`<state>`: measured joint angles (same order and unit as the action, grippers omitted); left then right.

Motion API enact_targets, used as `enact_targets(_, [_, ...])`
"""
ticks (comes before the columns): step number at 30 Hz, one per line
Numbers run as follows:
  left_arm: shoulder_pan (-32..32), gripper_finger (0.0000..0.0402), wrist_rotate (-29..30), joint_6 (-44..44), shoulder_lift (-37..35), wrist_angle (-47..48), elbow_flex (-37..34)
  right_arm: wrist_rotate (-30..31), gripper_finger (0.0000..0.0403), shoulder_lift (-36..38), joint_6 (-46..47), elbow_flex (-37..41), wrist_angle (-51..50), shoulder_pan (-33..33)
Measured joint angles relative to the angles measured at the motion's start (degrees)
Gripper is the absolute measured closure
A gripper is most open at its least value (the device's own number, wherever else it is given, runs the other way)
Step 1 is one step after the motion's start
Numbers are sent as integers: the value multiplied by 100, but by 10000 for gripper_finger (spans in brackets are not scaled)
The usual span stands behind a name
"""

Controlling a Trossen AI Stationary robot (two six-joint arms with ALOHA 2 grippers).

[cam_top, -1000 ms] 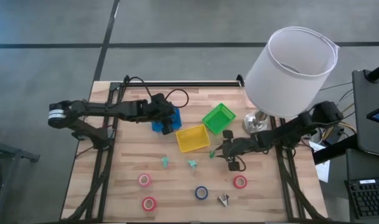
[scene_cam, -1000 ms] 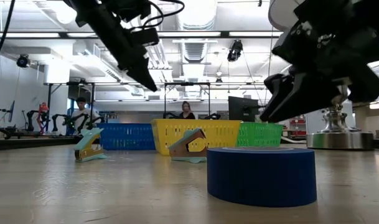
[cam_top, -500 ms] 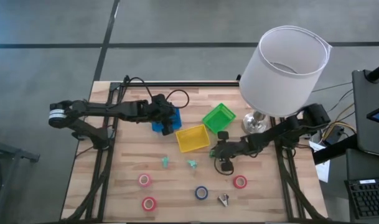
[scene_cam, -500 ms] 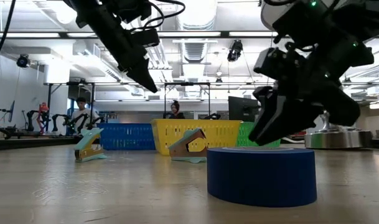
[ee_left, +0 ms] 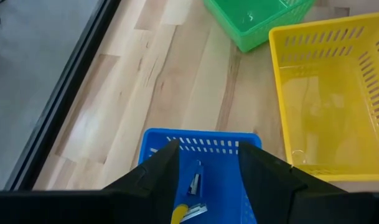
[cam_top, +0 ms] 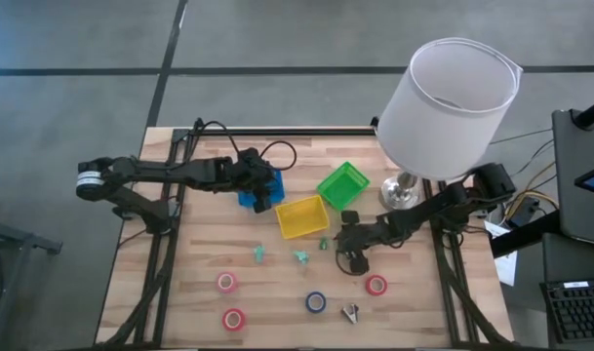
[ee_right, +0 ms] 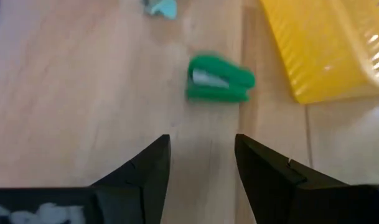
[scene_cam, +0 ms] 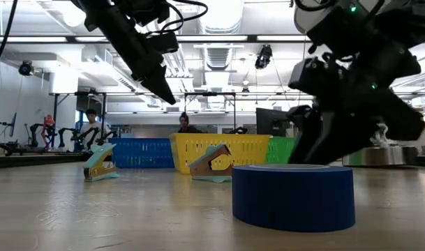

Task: Pick and place Stapler, Stapler remover, tape
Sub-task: Put the green stapler into the blue bin

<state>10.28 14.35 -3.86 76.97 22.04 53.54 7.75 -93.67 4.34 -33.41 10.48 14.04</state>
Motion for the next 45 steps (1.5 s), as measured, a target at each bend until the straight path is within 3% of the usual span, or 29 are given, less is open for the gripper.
enact_targets(6, [0,234,-4,0,0,-2,0,264,222,-10,-57,-38,84,-4])
enact_targets(11, [0,234,-62,128,0,-4,0,275,222,-19,476,-113,591,1])
enact_targets(17, [-13,234,-715,320,0,-62,0,278,224,-21,136,-107,936,35])
enact_targets(24, [-376,234,-1297,744,12,-752,-121,295,225,-21,232,-105,1150,31])
enact_targets(35, [-1643,234,-1298,1001,122,-2979,-884,450,225,-21,623,-90,1121,31])
enact_targets(45, [-1976,234,-1021,1010,315,-3106,-909,428,196,-21,1198,-77,1078,35])
